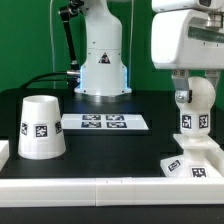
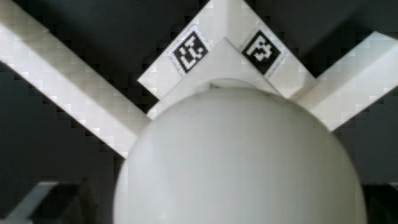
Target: Assemble lamp
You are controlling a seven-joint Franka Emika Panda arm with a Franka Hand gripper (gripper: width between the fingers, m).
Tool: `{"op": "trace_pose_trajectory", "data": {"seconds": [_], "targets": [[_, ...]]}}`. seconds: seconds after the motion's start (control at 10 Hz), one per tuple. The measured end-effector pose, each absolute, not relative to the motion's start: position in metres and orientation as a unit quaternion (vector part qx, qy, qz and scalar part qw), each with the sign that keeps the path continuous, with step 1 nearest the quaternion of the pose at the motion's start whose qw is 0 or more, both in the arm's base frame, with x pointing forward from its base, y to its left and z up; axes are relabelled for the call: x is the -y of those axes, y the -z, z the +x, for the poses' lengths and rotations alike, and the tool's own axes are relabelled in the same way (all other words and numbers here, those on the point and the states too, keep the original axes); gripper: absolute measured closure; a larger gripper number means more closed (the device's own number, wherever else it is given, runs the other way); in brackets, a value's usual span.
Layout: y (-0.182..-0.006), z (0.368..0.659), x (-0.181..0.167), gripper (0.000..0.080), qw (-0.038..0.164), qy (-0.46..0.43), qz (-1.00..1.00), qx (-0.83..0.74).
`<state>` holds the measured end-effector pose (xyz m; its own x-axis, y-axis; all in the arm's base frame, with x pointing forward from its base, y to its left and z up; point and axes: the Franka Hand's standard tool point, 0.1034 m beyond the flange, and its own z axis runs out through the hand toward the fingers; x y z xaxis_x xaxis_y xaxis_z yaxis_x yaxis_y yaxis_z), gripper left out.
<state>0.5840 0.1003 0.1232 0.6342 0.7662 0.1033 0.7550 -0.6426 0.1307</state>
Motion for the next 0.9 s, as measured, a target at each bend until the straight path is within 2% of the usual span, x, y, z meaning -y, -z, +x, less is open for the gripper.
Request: {"op": "trace_pose_trajectory", "data": {"seconds": [0.3,0.6,0.7,0.9], "targets": [[-0.1232,0.5842,-0.0987,0.0101,0.051,-0.068,0.869,-0.487],[-0.1219,0.5838,-0.0936,0.0101,0.052,-0.066,0.868,-0.489],[-0.1219,0.5839,-0.0935,0.0203,0.052,-0.066,0.868,-0.489],[-0.1219,0.5839,-0.0932,0.0223,0.051,-0.067,0.876,-0.475]]}}
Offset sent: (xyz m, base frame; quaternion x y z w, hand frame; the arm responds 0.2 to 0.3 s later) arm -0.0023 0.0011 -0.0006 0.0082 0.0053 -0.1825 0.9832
